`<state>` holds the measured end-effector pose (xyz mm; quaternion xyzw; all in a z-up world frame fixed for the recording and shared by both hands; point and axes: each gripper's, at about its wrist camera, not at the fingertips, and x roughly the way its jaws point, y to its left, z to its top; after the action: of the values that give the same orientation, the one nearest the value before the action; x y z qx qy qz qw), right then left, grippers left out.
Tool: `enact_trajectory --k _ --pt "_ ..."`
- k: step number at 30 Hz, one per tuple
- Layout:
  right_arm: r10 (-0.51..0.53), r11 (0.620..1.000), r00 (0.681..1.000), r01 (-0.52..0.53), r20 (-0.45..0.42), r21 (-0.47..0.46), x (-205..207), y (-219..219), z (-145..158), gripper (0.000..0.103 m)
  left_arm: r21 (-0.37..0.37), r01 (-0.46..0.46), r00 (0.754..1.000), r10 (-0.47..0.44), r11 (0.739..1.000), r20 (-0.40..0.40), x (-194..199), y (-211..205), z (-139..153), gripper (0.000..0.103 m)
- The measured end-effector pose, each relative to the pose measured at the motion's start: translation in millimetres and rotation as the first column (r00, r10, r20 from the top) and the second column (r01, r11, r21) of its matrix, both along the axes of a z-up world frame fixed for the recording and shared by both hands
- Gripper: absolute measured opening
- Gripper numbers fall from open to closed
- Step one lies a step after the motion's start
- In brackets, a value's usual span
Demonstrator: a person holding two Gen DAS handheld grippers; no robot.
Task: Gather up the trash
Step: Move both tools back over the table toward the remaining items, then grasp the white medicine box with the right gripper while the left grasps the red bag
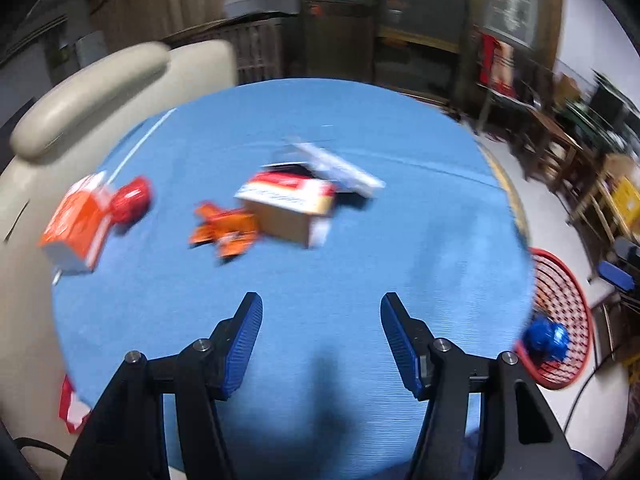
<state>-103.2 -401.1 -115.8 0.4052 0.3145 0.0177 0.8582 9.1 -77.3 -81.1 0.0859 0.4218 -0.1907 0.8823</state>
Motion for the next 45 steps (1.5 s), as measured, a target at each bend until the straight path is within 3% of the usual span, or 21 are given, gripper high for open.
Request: enact_trajectory --k 5,8,16,22,26,29,32,38,45 --pt "0.093 0.993 0.995 -0.095 -0.023 -0.075 50 35 10 0.059 0.009 -0.138 0.99 0.137 0.99 0.018 32 64 0 0.062" --pt "0.142 0.982 0.989 -0.146 -0.04 -0.121 85 54 13 0.059 0.03 -0.173 0.985 0.172 0.984 0.025 49 91 0 0.062" --pt "0.281 0.917 0.944 -0.317 -0.172 -0.242 195 98 -10 0.059 0.083 -0.15 0.988 0.148 0.985 0.034 111 137 12 0.062" --pt "0.36 0.863 0.896 -0.426 -0.261 -0.272 246 120 -32 0.059 0.151 -0.079 0.997 0.077 0.985 0.021 160 136 9 0.062" --pt "0.388 0.835 0.877 -0.465 -0.283 -0.293 272 129 -36 0.059 0.158 -0.048 0.999 0.05 0.986 -0.008 198 131 3 0.062" --pt "0.405 0.823 0.87 -0.481 -0.281 -0.301 294 130 -36 0.059 0.134 -0.024 0.998 0.032 0.991 -0.056 225 127 -3 0.062" --pt "0.432 0.812 0.856 -0.506 -0.284 -0.292 312 129 -37 0.061 0.157 0.011 0.994 0.006 0.988 -0.107 245 119 -13 0.062" --pt "0.506 0.757 0.799 -0.592 -0.325 -0.276 343 139 -52 0.066 0.168 0.073 0.98 -0.039 0.983 -0.197 268 112 -33 0.062" --pt "0.533 0.781 0.795 -0.594 -0.288 -0.194 360 132 -66 0.067 0.154 0.085 0.982 -0.057 0.984 -0.181 270 118 -37 0.059"
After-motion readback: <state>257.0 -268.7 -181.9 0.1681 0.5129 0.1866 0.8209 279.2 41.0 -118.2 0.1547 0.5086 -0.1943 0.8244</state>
